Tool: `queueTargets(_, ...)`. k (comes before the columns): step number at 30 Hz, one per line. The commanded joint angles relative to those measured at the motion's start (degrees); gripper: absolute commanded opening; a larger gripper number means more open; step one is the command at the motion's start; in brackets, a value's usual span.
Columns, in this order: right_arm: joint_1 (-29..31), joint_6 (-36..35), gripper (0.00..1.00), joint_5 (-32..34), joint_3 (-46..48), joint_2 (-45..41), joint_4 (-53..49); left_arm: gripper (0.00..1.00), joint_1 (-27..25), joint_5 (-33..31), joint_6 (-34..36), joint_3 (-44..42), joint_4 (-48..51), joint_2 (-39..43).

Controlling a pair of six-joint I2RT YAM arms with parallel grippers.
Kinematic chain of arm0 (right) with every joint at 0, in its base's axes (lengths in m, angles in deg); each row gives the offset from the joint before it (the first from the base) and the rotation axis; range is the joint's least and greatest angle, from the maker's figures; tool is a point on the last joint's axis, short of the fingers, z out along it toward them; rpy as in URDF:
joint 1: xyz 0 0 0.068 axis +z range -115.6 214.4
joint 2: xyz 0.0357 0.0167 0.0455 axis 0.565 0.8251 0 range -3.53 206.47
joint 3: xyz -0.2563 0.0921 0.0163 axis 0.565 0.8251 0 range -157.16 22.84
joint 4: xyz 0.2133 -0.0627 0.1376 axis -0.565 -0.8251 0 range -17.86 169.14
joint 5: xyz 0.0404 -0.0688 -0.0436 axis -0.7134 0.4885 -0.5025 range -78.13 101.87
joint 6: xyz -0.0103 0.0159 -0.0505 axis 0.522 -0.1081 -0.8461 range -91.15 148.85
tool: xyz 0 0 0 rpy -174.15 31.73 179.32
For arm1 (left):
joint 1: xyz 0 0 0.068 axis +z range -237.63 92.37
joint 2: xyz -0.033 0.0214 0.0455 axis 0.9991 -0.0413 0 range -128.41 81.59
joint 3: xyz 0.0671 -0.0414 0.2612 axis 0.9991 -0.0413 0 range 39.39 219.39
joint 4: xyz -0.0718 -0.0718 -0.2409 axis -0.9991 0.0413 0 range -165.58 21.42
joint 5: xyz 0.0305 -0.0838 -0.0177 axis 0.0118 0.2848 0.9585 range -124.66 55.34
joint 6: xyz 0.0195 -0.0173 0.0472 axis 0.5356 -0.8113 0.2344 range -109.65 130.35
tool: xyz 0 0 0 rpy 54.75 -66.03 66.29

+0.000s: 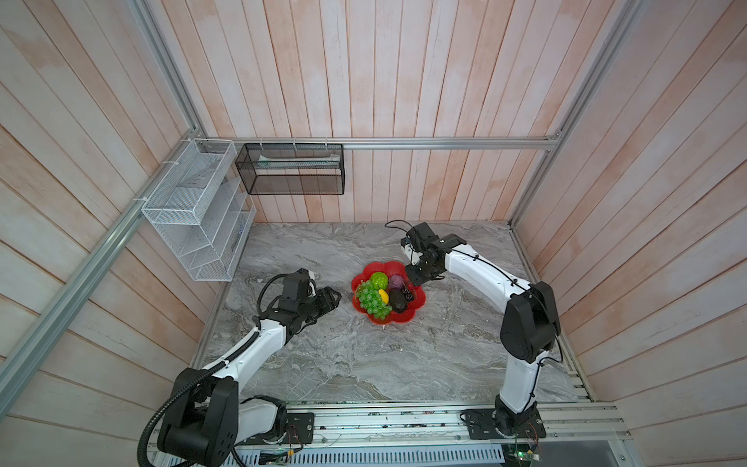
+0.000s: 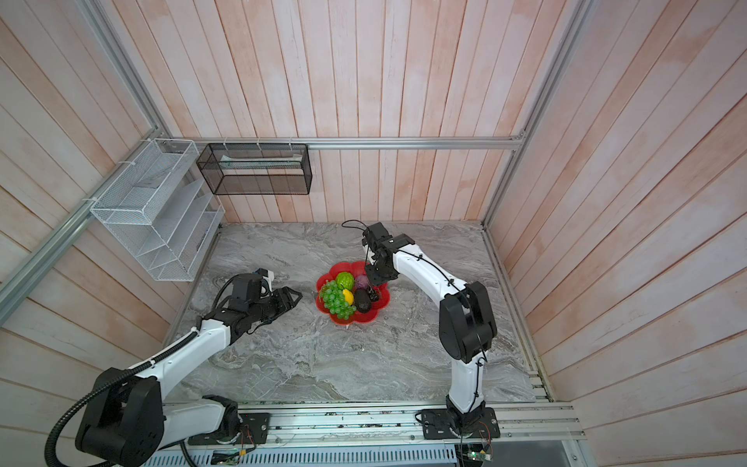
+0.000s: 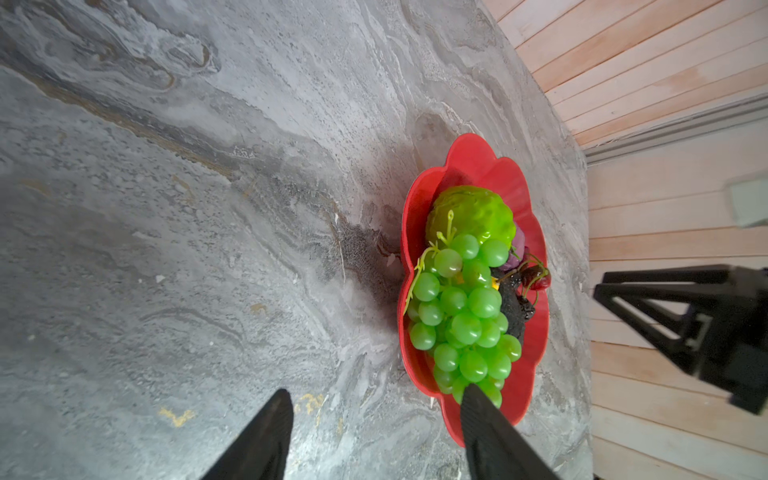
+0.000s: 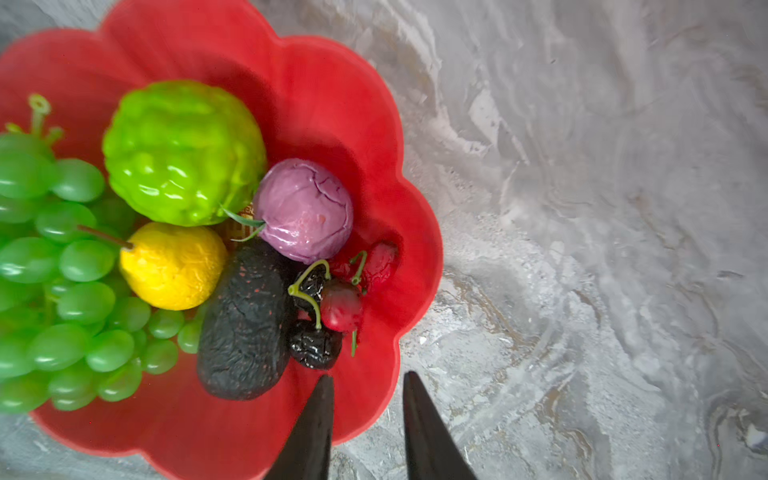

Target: Place and organize the fake fruits in the fruit bowl

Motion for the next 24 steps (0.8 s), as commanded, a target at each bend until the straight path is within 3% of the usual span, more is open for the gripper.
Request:
queueTargets(1,0.2,0.1,0.36,3.2,3.0,-7.0,4.5,0.7,0.2,-8.8,0.8,3.0,7.1,2.1)
queueTargets(4,-0.2,1.8,0.53,5.3,9.8,-13.6,13.7,0.81,1.0,-17.9,3.3,3.9,7.6,5.5)
queueTargets(8,-2.6,3.0,0.71,5.3,18.6,-22.1,27.3,0.89,3.3,-19.6,9.2,9.7,7.5,4.0)
queueTargets(12,-10.4,5.9,0.82,3.8,31.9,-31.5,46.5,0.9,4.1,-23.2,18.2,12.6,4.4,1.6)
queueTargets(13,-13.6,6.1,0.94,1.7,37.2,-34.3,53.5,0.94,4.4,-24.4,20.5,11.6,1.6,2.2)
queueTargets(14,-15.9,5.8,0.98,0.2,41.5,-36.6,59.6,0.99,4.8,-25.1,22.4,10.5,-0.9,2.9)
queueTargets(18,-21.5,0.4,0.98,0.4,56.6,-43.6,80.9,1.0,5.1,-24.6,31.8,2.1,-12.8,6.5)
queueTargets(21,-23.8,-1.2,0.98,2.8,59.5,-44.3,81.9,1.0,5.9,-27.6,35.8,-5.8,-20.6,8.9)
queueTargets(24,-25.9,-0.8,0.98,2.4,63.8,-45.1,83.6,1.0,8.8,-28.2,40.2,-16.0,-35.5,10.5)
